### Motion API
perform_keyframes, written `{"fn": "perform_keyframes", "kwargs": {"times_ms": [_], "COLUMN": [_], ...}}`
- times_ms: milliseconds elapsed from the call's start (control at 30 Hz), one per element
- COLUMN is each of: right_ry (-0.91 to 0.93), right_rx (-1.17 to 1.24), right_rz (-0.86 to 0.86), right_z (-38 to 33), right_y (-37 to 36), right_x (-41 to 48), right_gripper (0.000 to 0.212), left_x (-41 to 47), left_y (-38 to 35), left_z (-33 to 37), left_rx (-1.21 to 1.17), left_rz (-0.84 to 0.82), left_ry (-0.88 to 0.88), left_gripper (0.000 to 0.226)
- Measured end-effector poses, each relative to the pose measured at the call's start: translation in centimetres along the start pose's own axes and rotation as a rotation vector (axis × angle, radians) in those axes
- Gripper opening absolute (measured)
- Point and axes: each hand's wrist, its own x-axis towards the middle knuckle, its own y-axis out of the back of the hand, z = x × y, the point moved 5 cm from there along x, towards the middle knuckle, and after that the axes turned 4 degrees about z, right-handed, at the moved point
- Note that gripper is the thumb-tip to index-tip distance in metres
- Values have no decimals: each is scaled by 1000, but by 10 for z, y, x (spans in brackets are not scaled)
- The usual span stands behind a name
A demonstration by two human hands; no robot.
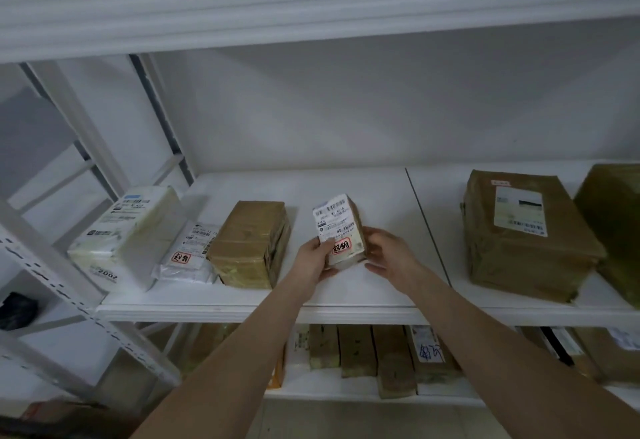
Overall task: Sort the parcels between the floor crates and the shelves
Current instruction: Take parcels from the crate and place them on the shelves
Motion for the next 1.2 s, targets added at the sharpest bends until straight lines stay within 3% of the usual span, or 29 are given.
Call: {"fn": "perform_keyframes", "kwargs": {"times_ms": [100,167,433,567,833,1033,1200], "right_ry": [92,113,184,221,268,354,373], "right_rx": [-27,-39,-158,-155,-443,-576,-648], "right_rz": [58,62,8,38,95,-63,-232], "right_z": [-9,-12,-15,-14,1,19,44], "right_y": [9,16,23,28,15,-21,-44], "right_x": [-5,-9,-20,-20,-18,-38,-63], "right_gripper": [29,18,51,49,31,33,37], "left_x": [-6,-8,-11,-12,-31,-69,-112], "left_y": [-5,-6,-16,-20,-7,21,45], "left_z": [8,13,18,17,-3,-17,-47], "left_rx": [29,56,150,168,329,407,277], "left_rz": [-8,-4,-24,-26,75,208,377], "left_ry": [-98,-152,-216,-187,-202,-297,-219], "left_gripper": [23,30,43,42,42,45,48]}}
